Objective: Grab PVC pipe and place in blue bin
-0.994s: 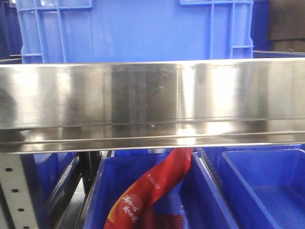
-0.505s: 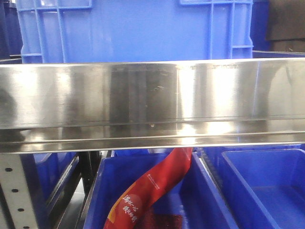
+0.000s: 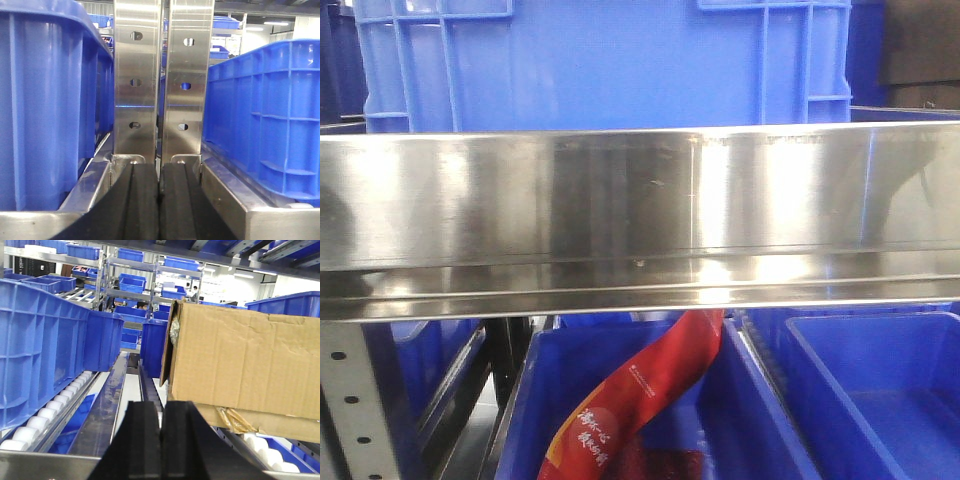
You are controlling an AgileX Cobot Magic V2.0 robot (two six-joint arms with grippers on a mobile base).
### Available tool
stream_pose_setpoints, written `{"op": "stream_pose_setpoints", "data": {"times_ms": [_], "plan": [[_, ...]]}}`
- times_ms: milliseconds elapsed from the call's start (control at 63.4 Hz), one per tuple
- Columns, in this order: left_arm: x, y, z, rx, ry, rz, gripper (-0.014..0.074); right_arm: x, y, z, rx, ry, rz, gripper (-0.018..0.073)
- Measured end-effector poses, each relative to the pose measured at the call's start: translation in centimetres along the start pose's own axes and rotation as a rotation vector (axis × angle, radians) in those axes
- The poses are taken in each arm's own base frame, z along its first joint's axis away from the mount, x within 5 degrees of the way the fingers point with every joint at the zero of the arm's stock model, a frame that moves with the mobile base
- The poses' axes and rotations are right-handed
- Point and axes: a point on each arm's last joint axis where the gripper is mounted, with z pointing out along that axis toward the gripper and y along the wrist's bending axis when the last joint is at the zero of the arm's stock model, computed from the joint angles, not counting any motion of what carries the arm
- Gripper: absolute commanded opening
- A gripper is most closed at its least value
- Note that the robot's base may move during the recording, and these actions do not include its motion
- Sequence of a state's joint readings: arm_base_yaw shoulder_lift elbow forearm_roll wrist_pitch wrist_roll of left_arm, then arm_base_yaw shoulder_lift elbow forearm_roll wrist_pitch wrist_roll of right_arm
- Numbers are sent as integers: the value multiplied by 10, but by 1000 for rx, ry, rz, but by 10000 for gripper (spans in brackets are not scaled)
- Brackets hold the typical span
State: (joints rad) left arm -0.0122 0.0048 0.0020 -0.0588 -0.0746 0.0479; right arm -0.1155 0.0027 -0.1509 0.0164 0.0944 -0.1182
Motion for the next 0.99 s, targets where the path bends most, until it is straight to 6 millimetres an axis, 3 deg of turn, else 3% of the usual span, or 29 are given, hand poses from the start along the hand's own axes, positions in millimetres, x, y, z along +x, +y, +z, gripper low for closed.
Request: {"op": "stream_pose_setpoints", "data": {"times_ms": [994], "plan": [[0, 0, 0, 0, 0, 0, -111, 45, 3, 4, 14, 88, -4, -162]]}}
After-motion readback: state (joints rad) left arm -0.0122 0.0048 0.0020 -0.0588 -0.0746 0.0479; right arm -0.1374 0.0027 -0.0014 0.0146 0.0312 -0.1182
